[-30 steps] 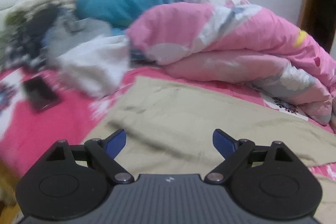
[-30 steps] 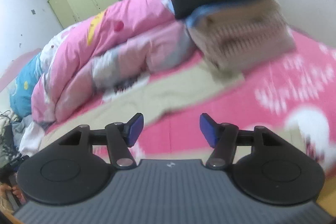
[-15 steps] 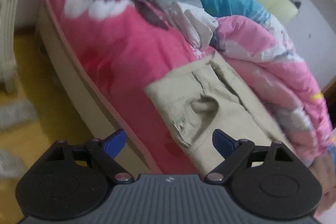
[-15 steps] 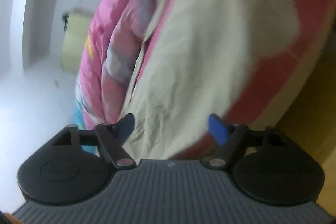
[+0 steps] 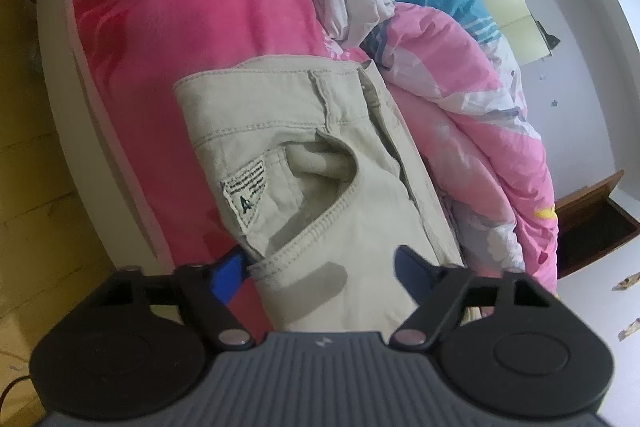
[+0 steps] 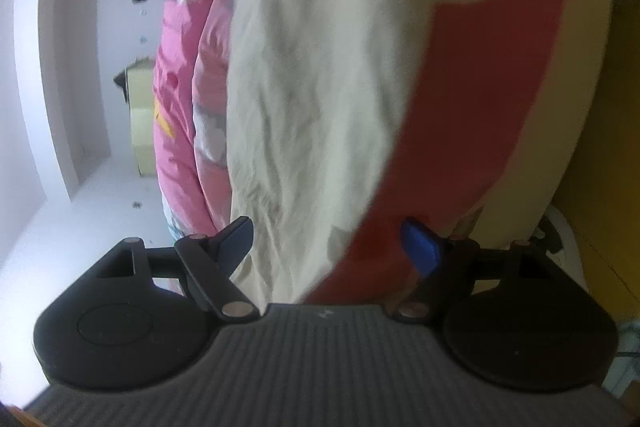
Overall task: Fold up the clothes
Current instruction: 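Grasp the trouser waistband with the left gripper while the right gripper grasps the leg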
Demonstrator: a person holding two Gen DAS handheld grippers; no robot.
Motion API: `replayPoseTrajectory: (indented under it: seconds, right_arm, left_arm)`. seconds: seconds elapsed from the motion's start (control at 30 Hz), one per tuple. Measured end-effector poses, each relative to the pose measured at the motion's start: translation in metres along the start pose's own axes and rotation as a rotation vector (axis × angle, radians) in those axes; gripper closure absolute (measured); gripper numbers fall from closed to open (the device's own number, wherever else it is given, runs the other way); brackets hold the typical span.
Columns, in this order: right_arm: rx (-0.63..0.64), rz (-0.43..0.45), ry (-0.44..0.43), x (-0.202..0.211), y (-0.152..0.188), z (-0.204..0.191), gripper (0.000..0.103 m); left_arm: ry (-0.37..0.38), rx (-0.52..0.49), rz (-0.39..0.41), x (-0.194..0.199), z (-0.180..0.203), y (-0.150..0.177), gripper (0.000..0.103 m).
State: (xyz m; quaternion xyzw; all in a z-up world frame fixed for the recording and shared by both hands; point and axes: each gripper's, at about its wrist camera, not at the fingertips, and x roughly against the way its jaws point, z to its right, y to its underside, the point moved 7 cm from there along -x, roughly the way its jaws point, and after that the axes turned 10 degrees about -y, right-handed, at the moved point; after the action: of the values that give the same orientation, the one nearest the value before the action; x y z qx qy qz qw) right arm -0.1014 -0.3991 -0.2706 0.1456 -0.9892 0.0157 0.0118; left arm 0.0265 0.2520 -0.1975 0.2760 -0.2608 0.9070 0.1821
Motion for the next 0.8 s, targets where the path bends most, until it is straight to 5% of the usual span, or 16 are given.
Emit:
replayPoseTrajectory:
  seconds: [0.13,0.23,0.4,0.8]
  right_arm:
    - [0.039,0.011,-0.036,-0.008,0.001,-0.014,0.028]
    - [0.044,0.017,-0.041,-0.009,0.000,-0.017,0.048]
    - [0.066,0.034,-0.033,-0.006,-0.001,-0.018,0.093]
    - [0.215,0.076,-0.050,-0.001,-0.005,-0.060,0.101]
  left_arm:
    - [-0.004,0.003,0.007,0.005,-0.001,-0.005,0.060]
    - [-0.005,0.000,0.025,0.011,0.000,-0.008,0.084]
    - [0.009,-0.037,0.065,0.021,0.010,-0.011,0.088]
    - [0.040,-0.181,0.175,0.049,0.055,-0.018,0.091]
